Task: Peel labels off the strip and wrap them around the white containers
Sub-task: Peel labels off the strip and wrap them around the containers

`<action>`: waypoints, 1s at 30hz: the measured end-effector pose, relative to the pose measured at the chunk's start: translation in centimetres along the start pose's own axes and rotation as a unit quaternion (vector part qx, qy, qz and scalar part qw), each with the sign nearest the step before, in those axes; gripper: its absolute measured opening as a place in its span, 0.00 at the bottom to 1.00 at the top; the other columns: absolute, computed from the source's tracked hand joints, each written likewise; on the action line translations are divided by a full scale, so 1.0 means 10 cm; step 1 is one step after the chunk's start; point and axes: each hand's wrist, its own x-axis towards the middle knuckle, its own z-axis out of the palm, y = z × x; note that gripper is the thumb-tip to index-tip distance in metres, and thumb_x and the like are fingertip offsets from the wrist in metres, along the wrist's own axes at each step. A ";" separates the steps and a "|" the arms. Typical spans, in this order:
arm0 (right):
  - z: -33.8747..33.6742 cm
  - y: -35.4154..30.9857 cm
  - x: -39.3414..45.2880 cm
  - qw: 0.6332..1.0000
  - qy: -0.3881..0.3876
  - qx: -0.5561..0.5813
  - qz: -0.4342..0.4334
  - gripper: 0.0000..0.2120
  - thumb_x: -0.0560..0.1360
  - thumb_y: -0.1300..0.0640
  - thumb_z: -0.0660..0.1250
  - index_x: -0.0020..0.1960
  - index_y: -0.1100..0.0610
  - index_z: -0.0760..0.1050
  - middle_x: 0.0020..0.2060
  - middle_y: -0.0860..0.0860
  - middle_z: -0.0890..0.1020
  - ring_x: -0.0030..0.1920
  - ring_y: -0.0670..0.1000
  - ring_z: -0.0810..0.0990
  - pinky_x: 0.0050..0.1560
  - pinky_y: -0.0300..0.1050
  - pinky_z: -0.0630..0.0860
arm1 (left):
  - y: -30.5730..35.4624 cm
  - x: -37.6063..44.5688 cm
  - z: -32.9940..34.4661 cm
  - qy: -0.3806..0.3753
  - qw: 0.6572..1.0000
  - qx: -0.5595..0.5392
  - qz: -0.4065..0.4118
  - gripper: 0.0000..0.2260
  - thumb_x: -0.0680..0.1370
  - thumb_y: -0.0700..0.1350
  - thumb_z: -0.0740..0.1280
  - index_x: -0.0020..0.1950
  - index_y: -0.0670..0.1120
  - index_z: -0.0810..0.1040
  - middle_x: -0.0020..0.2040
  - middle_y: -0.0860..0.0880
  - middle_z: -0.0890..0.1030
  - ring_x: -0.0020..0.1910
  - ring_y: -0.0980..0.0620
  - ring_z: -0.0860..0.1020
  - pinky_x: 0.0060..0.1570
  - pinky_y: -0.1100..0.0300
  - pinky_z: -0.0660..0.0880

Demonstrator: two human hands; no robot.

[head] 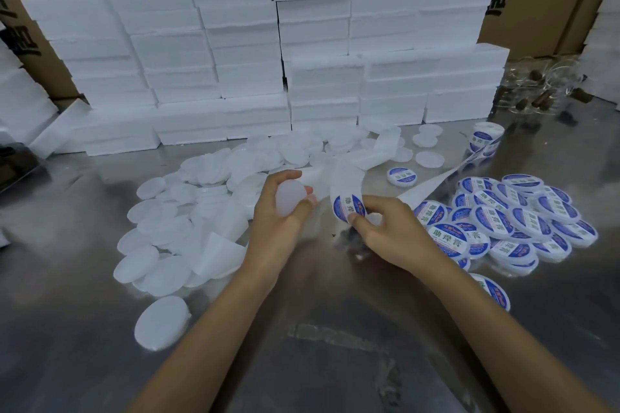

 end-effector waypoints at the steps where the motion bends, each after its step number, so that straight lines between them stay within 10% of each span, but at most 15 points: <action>1: -0.01 -0.01 0.00 1.000 -0.016 0.017 -0.010 0.07 0.79 0.53 0.64 0.48 0.52 0.80 0.42 0.46 0.84 0.45 0.45 0.81 0.50 0.45 0.77 | 0.01 -0.01 0.00 -0.001 1.000 -0.002 0.000 0.15 0.77 0.44 0.73 0.59 0.58 0.76 0.55 0.55 0.83 0.58 0.52 0.81 0.62 0.48 0.78; 7: -0.04 -0.09 -0.07 0.991 -0.111 0.062 -0.044 0.07 0.79 0.55 0.66 0.53 0.53 0.81 0.46 0.46 0.85 0.46 0.42 0.82 0.45 0.36 0.79 | 0.05 -0.01 0.01 0.011 0.999 -0.024 -0.031 0.17 0.75 0.44 0.75 0.62 0.53 0.77 0.62 0.49 0.78 0.56 0.45 0.83 0.46 0.51 0.84; 16: -0.03 -0.21 -0.13 0.988 0.010 -0.017 -0.152 0.21 0.75 0.54 0.69 0.62 0.38 0.66 0.54 0.38 0.75 0.51 0.42 0.79 0.45 0.37 0.79 | 0.02 -0.02 -0.04 -0.011 0.993 -0.073 -0.095 0.19 0.74 0.36 0.74 0.62 0.48 0.76 0.54 0.44 0.84 0.49 0.46 0.86 0.49 0.50 0.84; 30: 0.06 -0.29 -0.16 0.958 0.051 -0.160 -0.232 0.15 0.74 0.58 0.69 0.60 0.48 0.77 0.60 0.44 0.70 0.57 0.46 0.71 0.53 0.38 0.73 | 0.01 -0.02 -0.03 0.001 0.998 -0.025 -0.062 0.18 0.73 0.41 0.76 0.58 0.55 0.76 0.54 0.54 0.78 0.47 0.55 0.81 0.35 0.71 0.77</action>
